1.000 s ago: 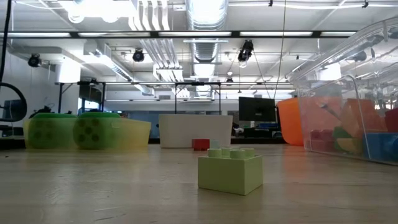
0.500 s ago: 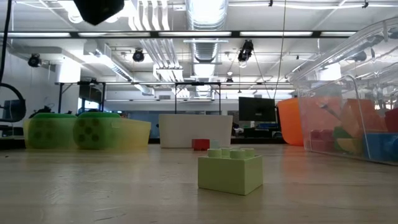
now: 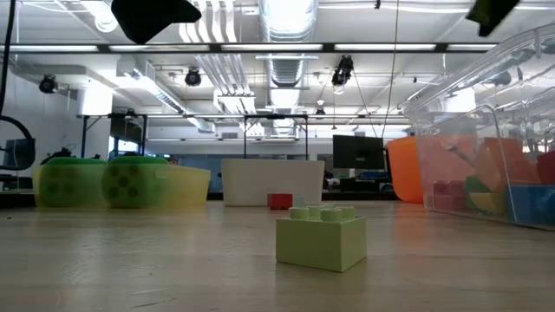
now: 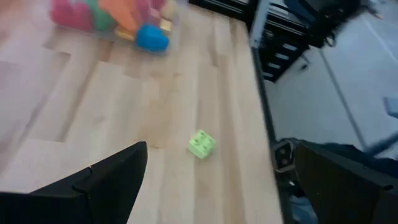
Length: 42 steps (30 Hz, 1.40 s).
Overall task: Pick & Place Toys
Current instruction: Put the green game piece into the transparent bin
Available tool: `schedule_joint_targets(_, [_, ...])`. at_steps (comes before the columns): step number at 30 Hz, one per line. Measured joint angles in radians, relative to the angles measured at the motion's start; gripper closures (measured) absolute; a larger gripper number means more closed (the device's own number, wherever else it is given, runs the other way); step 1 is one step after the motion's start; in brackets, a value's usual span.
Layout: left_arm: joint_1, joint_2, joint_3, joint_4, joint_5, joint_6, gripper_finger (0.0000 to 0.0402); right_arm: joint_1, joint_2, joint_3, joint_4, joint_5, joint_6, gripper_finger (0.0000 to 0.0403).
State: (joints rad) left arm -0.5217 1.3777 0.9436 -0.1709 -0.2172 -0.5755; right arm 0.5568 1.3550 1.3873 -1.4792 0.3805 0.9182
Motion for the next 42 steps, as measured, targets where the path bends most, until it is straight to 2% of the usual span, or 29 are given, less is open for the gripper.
schedule_joint_targets(4, [0.001,0.0,0.0,-0.019,-0.078,0.0,0.0009,-0.048,-0.099,-0.136,0.103,-0.125,-0.011,0.0267])
schedule_joint_targets(10, [0.018,-0.018,0.0,-0.052,-0.098,0.08,0.0009,-0.092,-0.212,-0.305,0.242,-0.175,-0.051,0.0267])
schedule_joint_targets(13, [0.02,-0.018,0.0,-0.093,-0.111,0.126,0.0009,-0.12,-0.232,-0.379,0.306,-0.184,-0.061,0.0267])
schedule_joint_targets(15, [0.02,-0.017,0.0,-0.12,-0.156,0.14,0.0009,-0.139,-0.229,-0.414,0.337,-0.196,-0.062,0.0267])
schedule_joint_targets(18, [0.021,-0.016,0.0,-0.156,-0.292,0.215,0.0009,-0.158,-0.212,-0.435,0.339,-0.219,-0.062,0.0267])
schedule_joint_targets(22, [0.023,-0.017,0.0,-0.167,-0.566,0.368,0.0009,-0.185,-0.207,-0.441,0.357,-0.217,-0.08,0.0267])
schedule_joint_targets(25, [0.023,-0.017,0.0,-0.166,-0.76,0.386,0.0009,-0.203,-0.208,-0.443,0.391,-0.247,-0.113,0.0267])
schedule_joint_targets(27, [0.024,-0.017,0.0,-0.173,-0.827,0.346,0.0009,-0.211,-0.207,-0.444,0.391,-0.262,-0.124,0.0267])
schedule_joint_targets(30, [0.024,-0.018,0.0,-0.21,-0.756,0.214,0.0009,-0.214,-0.207,-0.455,0.395,-0.274,-0.141,0.0267])
schedule_joint_targets(34, [0.029,-0.018,0.008,-0.17,-0.593,0.189,0.0009,-0.213,-0.207,-0.49,0.396,-0.28,-0.141,0.0267])
schedule_joint_targets(37, [0.035,-0.018,0.007,-0.143,-0.462,0.114,0.0009,-0.218,-0.207,-0.522,0.398,-0.296,-0.15,0.0267])
schedule_joint_targets(42, [0.034,-0.018,0.004,-0.141,-0.297,0.05,0.0009,-0.218,-0.207,-0.566,0.402,-0.34,-0.163,0.0267])
